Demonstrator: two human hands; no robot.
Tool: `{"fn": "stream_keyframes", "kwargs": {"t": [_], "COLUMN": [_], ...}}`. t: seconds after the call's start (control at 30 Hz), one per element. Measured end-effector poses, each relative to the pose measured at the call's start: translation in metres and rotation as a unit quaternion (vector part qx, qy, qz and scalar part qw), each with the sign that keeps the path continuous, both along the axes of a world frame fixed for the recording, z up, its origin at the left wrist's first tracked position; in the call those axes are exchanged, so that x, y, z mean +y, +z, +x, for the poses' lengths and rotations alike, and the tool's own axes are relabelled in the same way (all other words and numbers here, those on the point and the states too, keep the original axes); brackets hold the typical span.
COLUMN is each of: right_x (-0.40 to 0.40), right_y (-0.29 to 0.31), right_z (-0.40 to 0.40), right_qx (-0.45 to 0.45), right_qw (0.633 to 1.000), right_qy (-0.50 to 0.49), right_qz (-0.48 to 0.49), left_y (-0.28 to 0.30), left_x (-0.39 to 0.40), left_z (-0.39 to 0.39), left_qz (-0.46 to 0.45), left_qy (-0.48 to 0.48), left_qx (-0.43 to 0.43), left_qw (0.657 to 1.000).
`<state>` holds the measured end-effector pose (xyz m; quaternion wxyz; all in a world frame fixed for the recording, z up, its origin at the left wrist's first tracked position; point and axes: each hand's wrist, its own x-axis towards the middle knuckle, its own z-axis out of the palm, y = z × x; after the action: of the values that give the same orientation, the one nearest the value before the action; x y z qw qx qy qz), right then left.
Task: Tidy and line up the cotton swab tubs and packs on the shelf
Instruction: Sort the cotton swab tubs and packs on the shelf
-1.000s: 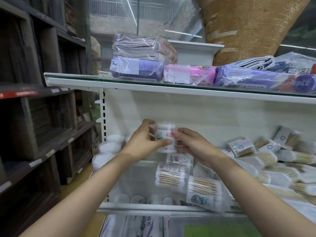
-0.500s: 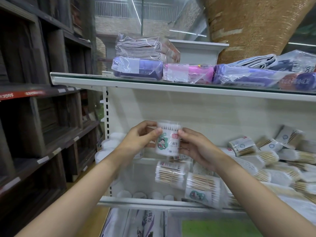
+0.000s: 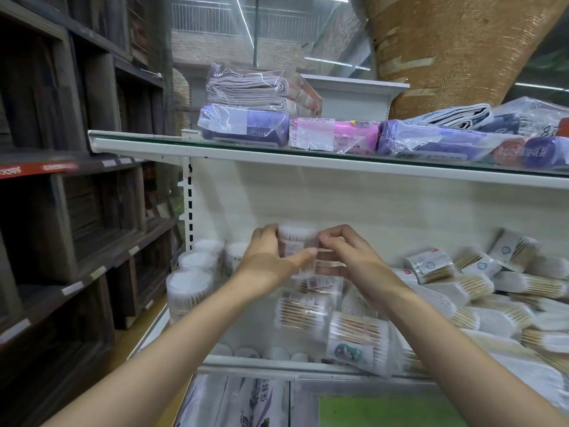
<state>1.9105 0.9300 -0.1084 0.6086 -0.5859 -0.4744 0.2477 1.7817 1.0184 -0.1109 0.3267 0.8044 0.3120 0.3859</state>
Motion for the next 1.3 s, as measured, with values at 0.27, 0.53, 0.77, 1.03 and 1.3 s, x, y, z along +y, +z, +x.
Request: {"fn": "stream_keyframes", "kwargs": {"t": [0.27,0.53,0.77,1.03,1.3], "right_x": [-0.007,-0.005,-0.003,0.022,0.058], "right_y": [0.005,0.002,0.001,0.0,0.0], "right_z": [0.008,0.01,0.008,-0.014,-0.031], "right_qx": [0.081,0.086,0.023,-0.169,-0.224], "right_qw": [0.995,0.995,0.998,0.985,0.964], "right_qy": [0.011,0.031,0.029,0.001,-0.054], "right_qz": [0.054,0.051,0.052,-0.027,-0.132], "left_y": [0.006,-0.001,0.002,0.008,0.026], "left_x": [0.011,0.024,0.03,0.031,0.05], "left_z": [-0.007,-0.012,-0.023,-0.02,-0.054], "left_qz": [-0.396,-0.49,-0.405,-0.155,-0.073], "left_qy": [-0.178,-0.227,-0.243,-0.061,0.002], "left_qx": [-0.187,-0.217,-0.2,-0.117,0.112], "left_qw": [0.881,0.813,0.858,0.979,0.991]}}
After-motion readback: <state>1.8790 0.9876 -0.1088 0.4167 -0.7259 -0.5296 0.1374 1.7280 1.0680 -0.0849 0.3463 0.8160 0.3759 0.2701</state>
